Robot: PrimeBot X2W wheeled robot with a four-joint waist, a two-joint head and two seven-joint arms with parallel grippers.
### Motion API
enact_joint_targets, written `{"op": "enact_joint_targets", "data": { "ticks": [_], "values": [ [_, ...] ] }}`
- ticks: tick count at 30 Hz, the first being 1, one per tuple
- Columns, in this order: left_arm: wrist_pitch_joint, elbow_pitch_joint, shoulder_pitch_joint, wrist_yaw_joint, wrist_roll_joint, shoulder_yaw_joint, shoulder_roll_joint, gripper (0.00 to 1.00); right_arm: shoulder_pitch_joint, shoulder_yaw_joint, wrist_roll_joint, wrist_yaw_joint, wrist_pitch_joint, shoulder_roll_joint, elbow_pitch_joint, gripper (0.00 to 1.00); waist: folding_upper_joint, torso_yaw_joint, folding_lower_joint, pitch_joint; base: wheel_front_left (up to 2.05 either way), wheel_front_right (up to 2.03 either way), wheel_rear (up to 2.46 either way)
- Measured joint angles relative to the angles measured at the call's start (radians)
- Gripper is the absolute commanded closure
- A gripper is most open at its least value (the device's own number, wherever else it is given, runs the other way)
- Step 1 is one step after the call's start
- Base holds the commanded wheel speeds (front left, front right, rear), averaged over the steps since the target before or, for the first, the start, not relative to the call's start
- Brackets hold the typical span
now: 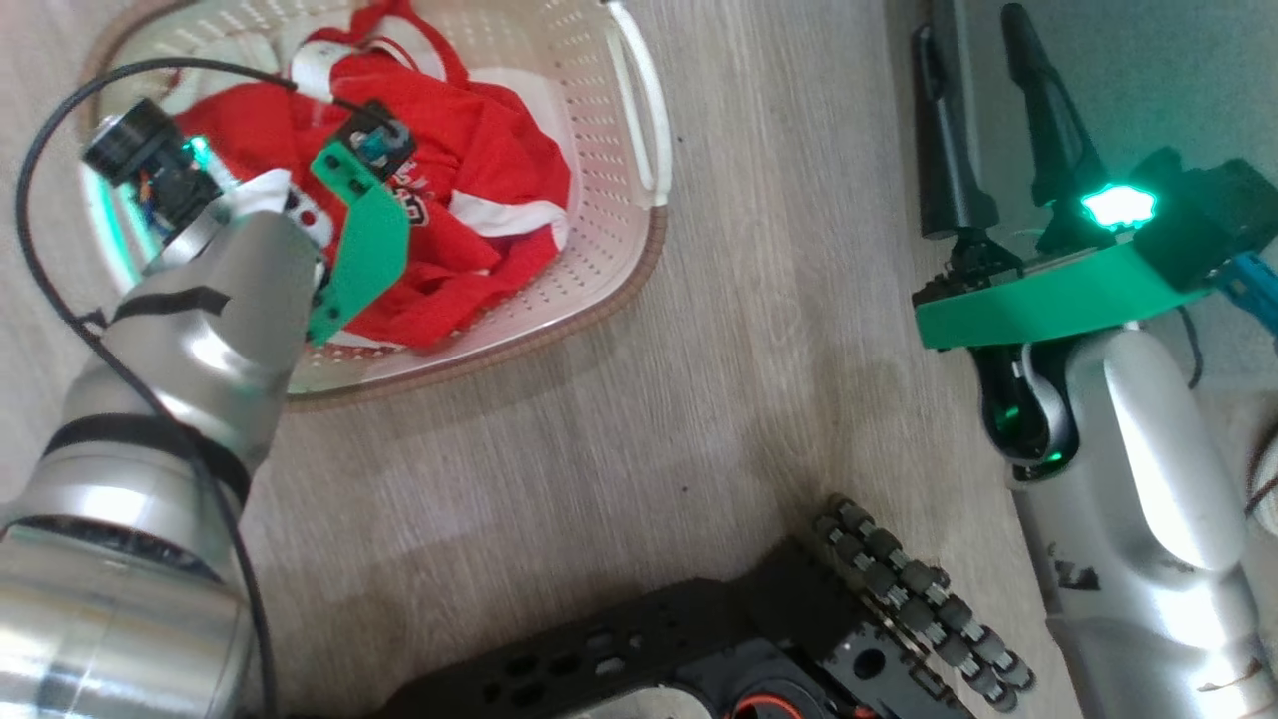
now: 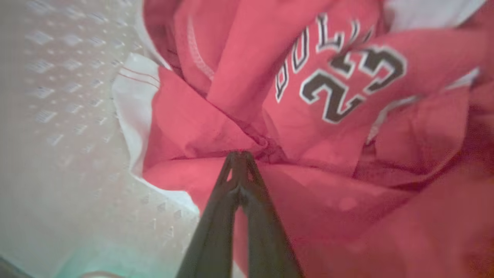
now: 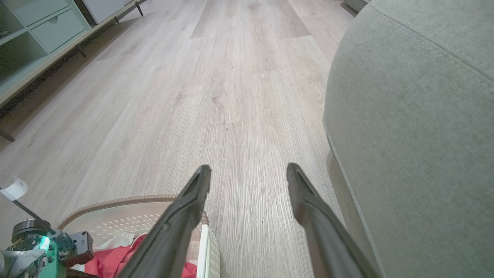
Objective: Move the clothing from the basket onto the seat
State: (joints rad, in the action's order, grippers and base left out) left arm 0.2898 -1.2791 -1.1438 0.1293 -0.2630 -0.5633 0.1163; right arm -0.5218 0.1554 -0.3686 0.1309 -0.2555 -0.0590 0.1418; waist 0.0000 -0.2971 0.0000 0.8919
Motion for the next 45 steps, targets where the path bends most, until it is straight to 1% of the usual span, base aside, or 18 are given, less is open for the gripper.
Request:
{"op": "enact_joint_targets", "data": {
  "ticks": [6, 11, 18, 21, 22, 25, 26, 31, 35, 39, 42, 45],
  "values": [
    [-0.147, 0.046, 0.020, -0.028, 0.089, 0.056, -0.043, 1.00, 0.018, -0.052, 0.037, 0.000, 0.000, 0.001, 0.005, 0.00, 0.0000, 0.041, 0.0000, -0.062, 0.00, 0.00, 0.00],
    [-0.276, 0.085, 0.081, -0.045, 0.183, 0.116, -0.056, 1.00, 0.076, -0.090, 0.074, 0.000, 0.000, 0.002, 0.016, 0.00, 0.0000, 0.084, -0.0001, -0.141, 0.00, 0.00, 0.00],
    [-0.449, 0.170, 0.153, -0.052, 0.297, 0.178, -0.079, 1.00, 0.145, -0.128, 0.096, 0.000, 0.000, -0.010, 0.021, 0.00, 0.0000, 0.152, -0.0001, -0.279, 0.00, 0.00, 0.00],
    [-0.498, 0.211, 0.209, -0.052, 0.341, 0.191, -0.081, 1.00, 0.188, -0.139, 0.105, 0.000, 0.000, -0.019, 0.024, 0.00, 0.0001, 0.180, -0.0001, -0.342, 0.00, 0.00, 0.00],
    [-0.498, 0.211, 0.209, -0.052, 0.341, 0.191, -0.081, 1.00, 0.188, -0.139, 0.105, 0.000, 0.000, -0.019, 0.024, 0.00, 0.0001, 0.180, -0.0001, -0.342, 0.00, 0.00, 0.00],
    [-0.522, 0.266, 0.278, -0.053, 0.371, 0.196, -0.081, 1.00, 0.235, -0.156, 0.105, 0.000, 0.000, -0.031, 0.028, 0.00, 0.0001, 0.204, -0.0001, -0.408, 0.00, 0.00, 0.00],
    [-0.531, 0.312, 0.327, -0.053, 0.387, 0.198, -0.081, 1.00, 0.263, -0.163, 0.109, 0.000, 0.000, -0.040, 0.029, 0.00, 0.0001, 0.219, -0.0001, -0.452, 0.00, 0.00, 0.00],
    [-0.538, 0.480, 0.453, -0.054, 0.421, 0.212, -0.081, 1.00, 0.340, -0.183, 0.128, 0.000, 0.000, -0.055, 0.035, 0.00, 0.0001, 0.249, -0.0001, -0.566, 0.00, 0.00, 0.00],
    [-0.538, 0.621, 0.570, -0.067, 0.432, 0.237, -0.071, 1.00, 0.407, -0.185, 0.148, 0.000, 0.000, -0.075, 0.046, 0.00, 0.0001, 0.265, -0.0001, -0.657, 0.00, 0.00, 0.00],
    [-0.539, 0.679, 0.674, -0.083, 0.448, 0.263, -0.039, 1.00, 0.450, -0.186, 0.157, 0.000, 0.000, -0.083, 0.055, 0.00, 0.0001, 0.276, -0.0002, -0.734, 0.00, 0.00, 0.00],
    [-0.539, 0.703, 0.723, -0.091, 0.448, 0.276, -0.015, 1.00, 0.472, -0.185, 0.159, 0.000, 0.000, -0.091, 0.057, 0.00, 0.0001, 0.280, -0.0002, -0.782, 0.00, 0.00, 0.00],
    [-0.539, 0.717, 0.749, -0.099, 0.465, 0.283, -0.010, 1.00, 0.497, -0.184, 0.165, 0.000, 0.000, -0.101, 0.063, 0.00, 0.0001, 0.284, -0.0001, -0.822, 0.00, 0.00, 0.00]
  ]
}}
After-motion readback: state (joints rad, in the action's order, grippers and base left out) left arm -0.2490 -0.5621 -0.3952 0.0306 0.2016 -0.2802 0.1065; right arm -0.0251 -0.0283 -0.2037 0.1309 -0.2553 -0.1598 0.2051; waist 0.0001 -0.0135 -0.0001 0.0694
